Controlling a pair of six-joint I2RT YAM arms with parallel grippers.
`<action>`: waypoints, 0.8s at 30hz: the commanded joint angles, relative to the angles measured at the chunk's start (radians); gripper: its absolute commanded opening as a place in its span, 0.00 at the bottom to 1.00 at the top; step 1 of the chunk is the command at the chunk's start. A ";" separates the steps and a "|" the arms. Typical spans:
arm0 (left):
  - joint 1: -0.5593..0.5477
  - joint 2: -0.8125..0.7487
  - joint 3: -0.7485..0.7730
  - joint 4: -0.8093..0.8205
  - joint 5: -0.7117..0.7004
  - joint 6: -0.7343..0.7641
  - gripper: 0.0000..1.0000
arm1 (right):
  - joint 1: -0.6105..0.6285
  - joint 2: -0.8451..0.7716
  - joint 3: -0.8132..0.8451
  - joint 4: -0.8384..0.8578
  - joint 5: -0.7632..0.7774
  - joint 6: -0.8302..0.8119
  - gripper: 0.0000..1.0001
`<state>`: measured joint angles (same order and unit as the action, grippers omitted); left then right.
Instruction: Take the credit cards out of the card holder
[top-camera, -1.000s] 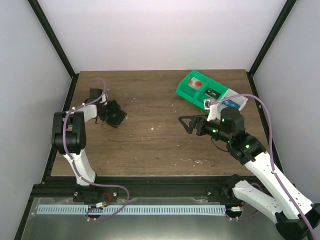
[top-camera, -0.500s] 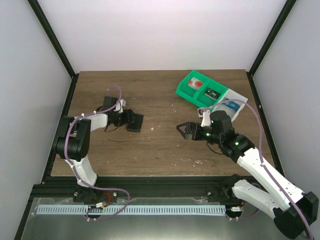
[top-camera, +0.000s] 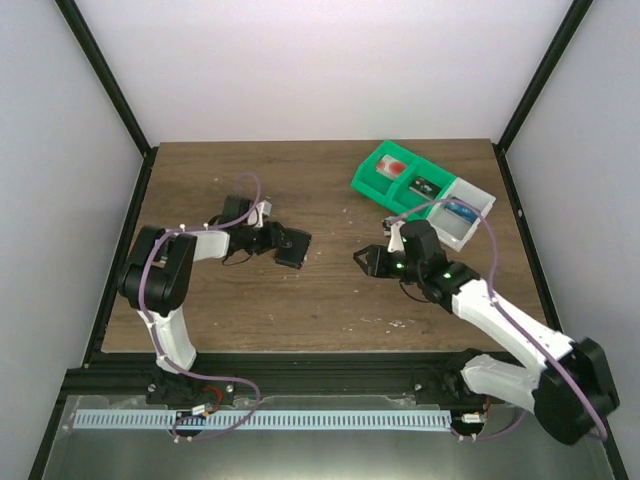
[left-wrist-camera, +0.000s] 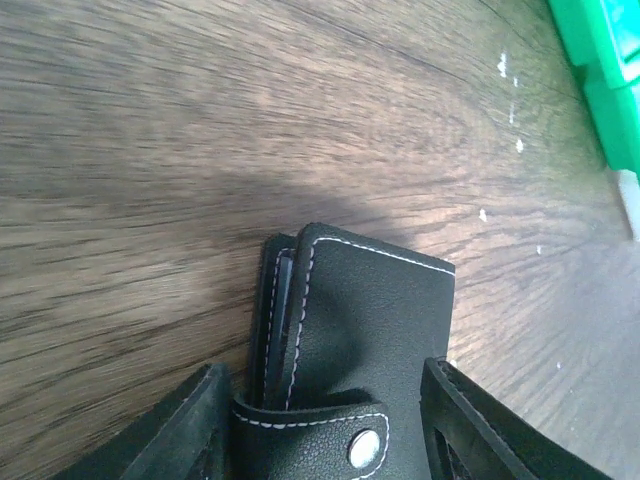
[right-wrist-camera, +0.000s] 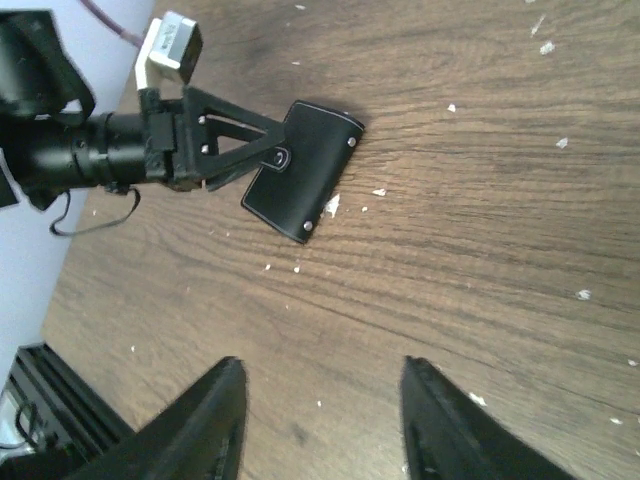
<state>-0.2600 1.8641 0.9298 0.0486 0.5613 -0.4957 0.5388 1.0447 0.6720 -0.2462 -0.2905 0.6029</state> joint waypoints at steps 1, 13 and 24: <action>-0.044 0.038 -0.029 0.066 0.061 -0.035 0.54 | -0.005 0.133 0.001 0.234 -0.045 0.079 0.38; -0.076 0.053 -0.178 0.264 0.173 -0.157 0.43 | -0.004 0.594 0.089 0.473 -0.141 0.127 0.39; -0.081 0.074 -0.249 0.318 0.178 -0.160 0.39 | 0.001 0.792 0.180 0.522 -0.214 0.049 0.35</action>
<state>-0.3264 1.8862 0.7246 0.4282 0.7456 -0.6521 0.5392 1.7889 0.8021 0.2398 -0.4828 0.6888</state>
